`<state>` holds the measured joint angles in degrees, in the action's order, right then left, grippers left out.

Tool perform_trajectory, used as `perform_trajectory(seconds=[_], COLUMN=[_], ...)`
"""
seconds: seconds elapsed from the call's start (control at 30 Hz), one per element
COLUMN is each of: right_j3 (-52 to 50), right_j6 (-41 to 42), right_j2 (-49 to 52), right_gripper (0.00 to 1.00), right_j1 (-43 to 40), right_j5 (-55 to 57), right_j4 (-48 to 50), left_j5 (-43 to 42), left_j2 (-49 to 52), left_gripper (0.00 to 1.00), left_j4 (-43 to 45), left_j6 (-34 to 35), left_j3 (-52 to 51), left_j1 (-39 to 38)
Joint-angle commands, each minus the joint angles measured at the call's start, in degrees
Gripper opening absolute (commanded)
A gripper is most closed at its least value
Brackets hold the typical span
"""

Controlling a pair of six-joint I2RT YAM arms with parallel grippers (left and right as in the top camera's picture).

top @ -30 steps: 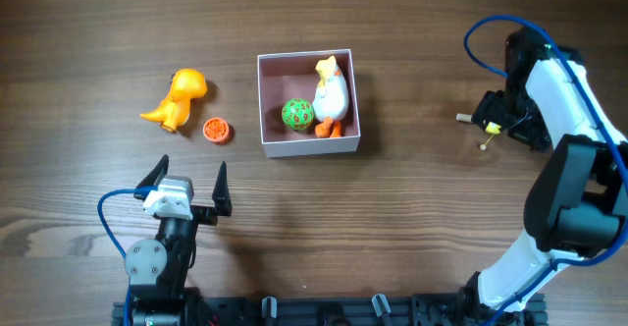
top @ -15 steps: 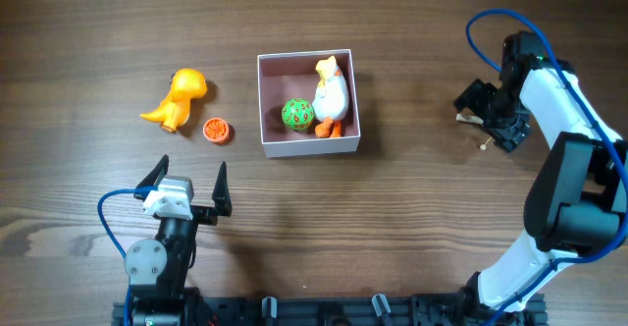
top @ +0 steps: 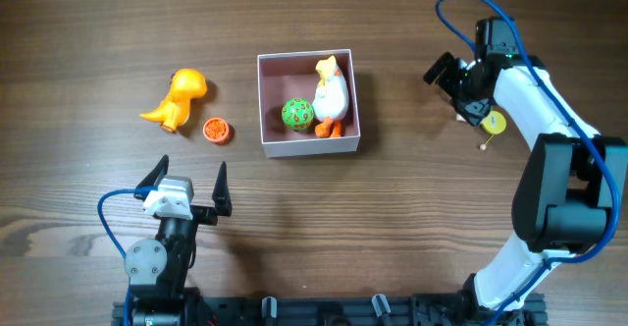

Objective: Pack container
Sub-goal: 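Move right gripper back toward the yellow round toy, then align right gripper over the yellow toy's wooden handle and grasp it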

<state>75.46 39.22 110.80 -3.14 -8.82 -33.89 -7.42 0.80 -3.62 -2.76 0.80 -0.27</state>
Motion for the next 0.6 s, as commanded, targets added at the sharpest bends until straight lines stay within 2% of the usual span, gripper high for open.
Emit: perform_trajectory(seconds=[0.0,0.57], right_j3=[0.37,0.15], right_j6=[3.45,12.48], right_j2=[0.63,1.2], right_gripper=[1.0,1.0], right_j1=[0.02,0.02], right_j5=[0.72,10.78], right_j4=[2.01,-2.75], left_j5=[-1.05,-1.03], left_j2=[-0.42,-0.42], left_gripper=[1.0,1.0], left_j4=[0.11,0.11], left_j6=[-1.11,-1.11], left_j3=[-0.46,-0.46], left_j1=[-0.26,-0.26])
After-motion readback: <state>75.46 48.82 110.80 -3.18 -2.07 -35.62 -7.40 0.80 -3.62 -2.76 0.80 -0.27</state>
